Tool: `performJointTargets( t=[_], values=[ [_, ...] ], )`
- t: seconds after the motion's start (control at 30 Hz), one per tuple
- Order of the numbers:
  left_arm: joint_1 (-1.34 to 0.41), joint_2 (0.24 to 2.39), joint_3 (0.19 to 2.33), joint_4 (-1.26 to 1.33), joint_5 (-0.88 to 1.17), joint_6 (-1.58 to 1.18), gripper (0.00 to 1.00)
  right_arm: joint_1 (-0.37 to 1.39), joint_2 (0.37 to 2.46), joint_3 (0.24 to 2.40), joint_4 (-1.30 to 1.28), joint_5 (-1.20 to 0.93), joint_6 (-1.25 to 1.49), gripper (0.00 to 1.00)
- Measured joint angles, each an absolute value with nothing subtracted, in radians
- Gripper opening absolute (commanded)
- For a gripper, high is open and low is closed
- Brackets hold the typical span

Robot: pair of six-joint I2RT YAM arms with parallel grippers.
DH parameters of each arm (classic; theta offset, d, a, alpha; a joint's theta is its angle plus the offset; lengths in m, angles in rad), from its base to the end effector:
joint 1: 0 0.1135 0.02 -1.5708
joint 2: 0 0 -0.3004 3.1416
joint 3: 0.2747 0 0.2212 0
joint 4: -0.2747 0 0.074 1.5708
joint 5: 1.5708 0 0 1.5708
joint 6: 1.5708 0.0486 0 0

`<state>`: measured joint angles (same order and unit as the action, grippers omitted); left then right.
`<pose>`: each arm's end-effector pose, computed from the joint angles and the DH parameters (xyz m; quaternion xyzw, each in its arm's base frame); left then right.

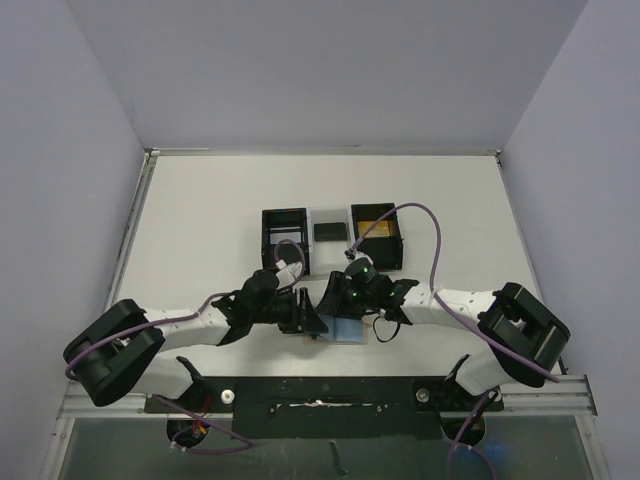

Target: Take the credit cards out of the card holder

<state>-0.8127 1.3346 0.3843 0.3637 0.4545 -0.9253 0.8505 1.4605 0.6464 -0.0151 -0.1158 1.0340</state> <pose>0.1360 -0.1746 0.2021 0.0580 0.8633 -0.4797 0.1455 0.1668 0.1986 0.2083 0.0644 0.9285 0.3243 0.1691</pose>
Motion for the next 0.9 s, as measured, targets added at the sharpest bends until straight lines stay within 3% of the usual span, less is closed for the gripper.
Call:
performJointTargets(
  t=[0.17, 0.53, 0.9],
  values=[
    [-0.813, 1.390, 0.384, 0.392, 0.459, -0.935, 0.40, 0.850, 1.460, 0.643, -0.009, -0.116, 1.034, 0.47],
    [-0.833, 1.468, 0.440, 0.447, 0.514, -0.935, 0.40, 0.839, 1.417, 0.645, -0.040, -0.084, 1.035, 0.64],
    [-0.869, 1.553, 0.524, 0.459, 0.525, -0.932, 0.40, 0.835, 1.192, 0.661, -0.317, 0.159, 1.093, 0.68]
  ],
)
